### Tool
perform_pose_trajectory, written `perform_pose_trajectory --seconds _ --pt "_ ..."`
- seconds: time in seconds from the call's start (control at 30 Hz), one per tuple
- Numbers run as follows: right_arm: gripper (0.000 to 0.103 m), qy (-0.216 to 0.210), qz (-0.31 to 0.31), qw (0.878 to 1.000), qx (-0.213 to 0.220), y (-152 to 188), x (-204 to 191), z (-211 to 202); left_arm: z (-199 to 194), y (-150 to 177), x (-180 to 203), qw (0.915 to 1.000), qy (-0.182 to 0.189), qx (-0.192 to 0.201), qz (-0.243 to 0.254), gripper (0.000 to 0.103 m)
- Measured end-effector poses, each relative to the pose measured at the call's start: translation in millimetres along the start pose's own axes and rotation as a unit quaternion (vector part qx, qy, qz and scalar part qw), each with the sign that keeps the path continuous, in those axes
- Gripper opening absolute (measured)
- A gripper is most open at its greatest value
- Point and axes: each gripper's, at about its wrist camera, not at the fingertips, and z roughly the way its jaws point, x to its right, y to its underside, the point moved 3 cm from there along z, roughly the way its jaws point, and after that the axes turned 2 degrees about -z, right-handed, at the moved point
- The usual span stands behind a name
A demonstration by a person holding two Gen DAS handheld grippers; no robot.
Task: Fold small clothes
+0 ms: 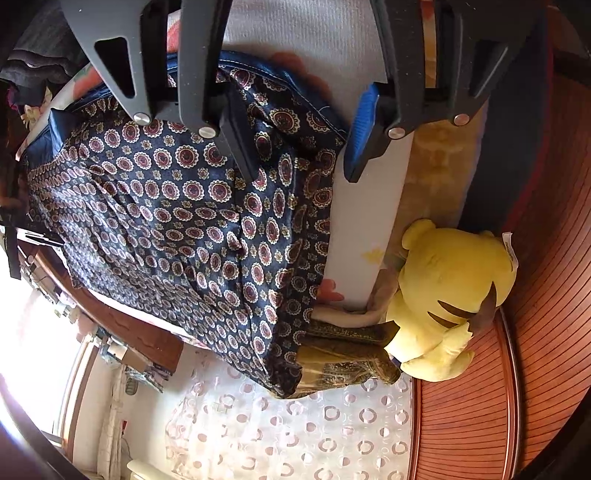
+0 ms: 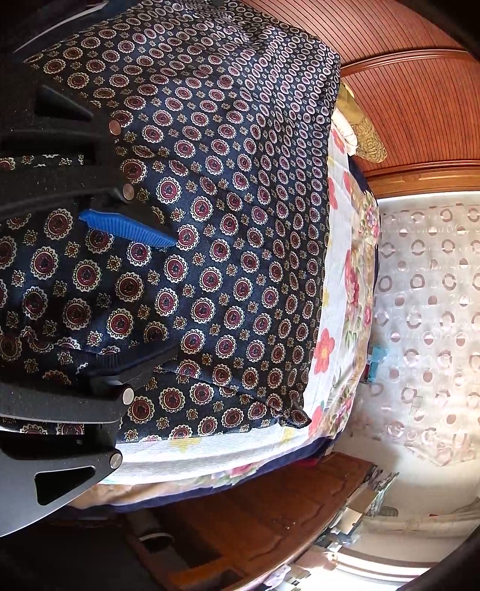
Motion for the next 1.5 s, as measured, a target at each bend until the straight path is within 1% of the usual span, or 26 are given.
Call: perform_pose_trajectory --seconds 0.33,0.37,0.4,0.43,0.5,0.53,0.6,0.67,0.77,0.87,1.0,1.17,1.37,1.43,1.5 --pt "0.056 0.0 0.0 1.0 0.0 0.5 0.9 0.2 -1.9 4.6 -0.8 0.9999 -0.002 0.004 0.01 0.048" --pt "0.056 0.0 0.0 1.0 0.0 0.5 1.5 0.2 -2.2 5.0 0.7 0.9999 0.003 0.004 0.011 0.043" --pt "0.057 0.0 0.0 1.0 0.0 0.5 1.7 0.2 -2.0 5.0 2.0 0.9999 0.007 0.004 0.012 0.034" --pt "0.057 0.0 0.0 1.0 0.0 0.5 1.7 0.2 -1.9 4.8 3.7 0.9999 0.007 0.004 0.014 0.033" --pt "0.057 0.0 0.0 1.0 0.0 0.5 1.6 0.3 -1.9 4.6 8.4 0.9995 0.02 0.001 0.023 0.02" --pt "0.057 0.0 0.0 1.0 0.0 0.5 1.2 0.4 -2.6 4.2 11.3 0.9992 0.029 0.002 0.027 0.018" --pt "0.057 0.001 -0.001 1.0 -0.001 0.2 0.9 0.9 -4.0 2.9 16.3 0.9988 0.036 0.004 0.033 0.009" --pt "0.057 0.001 -0.001 1.0 -0.001 0.1 0.9 0.9 -7.8 -0.8 22.7 0.9983 0.043 0.013 0.037 0.007" --pt "0.057 0.002 -0.001 1.0 -0.001 -0.1 0.1 0.6 -18.1 -11.3 35.6 0.9967 0.059 0.038 0.042 0.007" --pt "0.057 0.001 -0.001 1.0 -0.001 0.2 0.8 0.4 -29.6 -26.9 54.1 0.9936 0.078 0.062 0.053 0.006" --pt "0.057 0.001 -0.001 1.0 -0.001 0.2 1.0 0.3 -38.5 -49.9 86.0 0.9865 0.114 0.088 0.078 0.006" --pt "0.057 0.001 -0.001 1.0 -0.001 0.1 0.7 0.4 -41.6 -76.3 140.0 0.9739 0.162 0.109 0.114 0.006" --pt "0.057 0.002 -0.001 1.0 -0.001 0.2 1.0 0.5 -34.2 -101.2 209.4 0.9571 0.221 0.11 0.152 0.006" --pt "0.057 0.002 -0.002 1.0 0.0 0.1 1.0 -0.1 -28.7 -103.0 225.9 0.9543 0.227 0.103 0.165 0.006" --pt "0.057 0.002 -0.002 1.0 0.0 0.1 0.6 -0.2 -19.3 -102.4 237.4 0.9555 0.224 0.085 0.172 0.007"
